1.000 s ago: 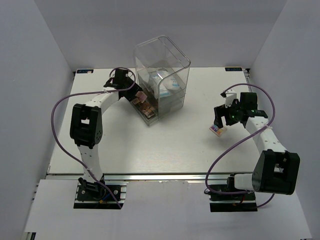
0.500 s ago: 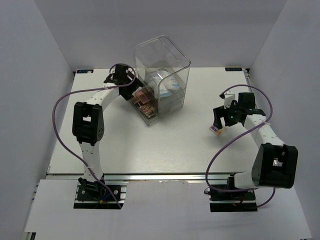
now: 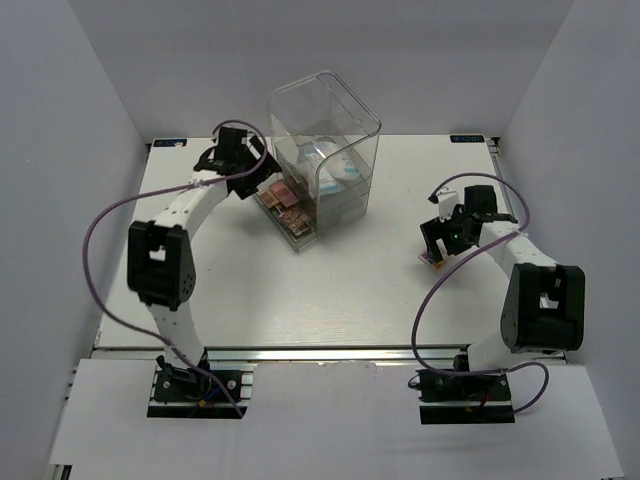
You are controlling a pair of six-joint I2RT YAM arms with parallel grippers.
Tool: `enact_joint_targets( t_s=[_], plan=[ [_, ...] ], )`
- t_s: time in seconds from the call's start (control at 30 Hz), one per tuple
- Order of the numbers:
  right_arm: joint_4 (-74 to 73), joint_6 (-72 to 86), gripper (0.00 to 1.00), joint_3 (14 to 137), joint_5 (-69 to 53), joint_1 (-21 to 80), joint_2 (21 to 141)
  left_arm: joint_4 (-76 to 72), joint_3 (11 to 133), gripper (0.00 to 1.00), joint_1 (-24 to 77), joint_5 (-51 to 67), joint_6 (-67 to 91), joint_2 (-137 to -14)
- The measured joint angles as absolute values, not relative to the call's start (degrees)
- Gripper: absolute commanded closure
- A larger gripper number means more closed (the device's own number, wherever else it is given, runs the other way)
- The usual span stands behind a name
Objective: Organize the makeup
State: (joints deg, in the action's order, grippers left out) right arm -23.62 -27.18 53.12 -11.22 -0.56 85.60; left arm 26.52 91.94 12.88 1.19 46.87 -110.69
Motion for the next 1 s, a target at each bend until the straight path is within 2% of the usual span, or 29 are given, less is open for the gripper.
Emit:
enact_joint_targets(
  t_s=[0.23,0.4,0.63,1.0],
  plan=[
    [-23.8,-30.5,0.11,56.0,-10.2,1.3,91.0,22.0,72.8,0.02,10.7,1.6,44.2,-87.5],
    [-24.1,-33.8,0.11,58.2,-10.3,1.9,95.1,18.8,61.3,0.02,9.9,1.7,44.2,-77.7],
    [-25.6,-35.5,0.11,61.5,-10.7,2.1,99.0,18.1,51.9,0.02,9.9,1.7,46.2,-73.5],
    [-26.9,-36.0,0.11,58.5,-12.1,2.5,97.5,16.9,50.1,0.02,9.9,1.7,47.3,-70.6]
  ],
)
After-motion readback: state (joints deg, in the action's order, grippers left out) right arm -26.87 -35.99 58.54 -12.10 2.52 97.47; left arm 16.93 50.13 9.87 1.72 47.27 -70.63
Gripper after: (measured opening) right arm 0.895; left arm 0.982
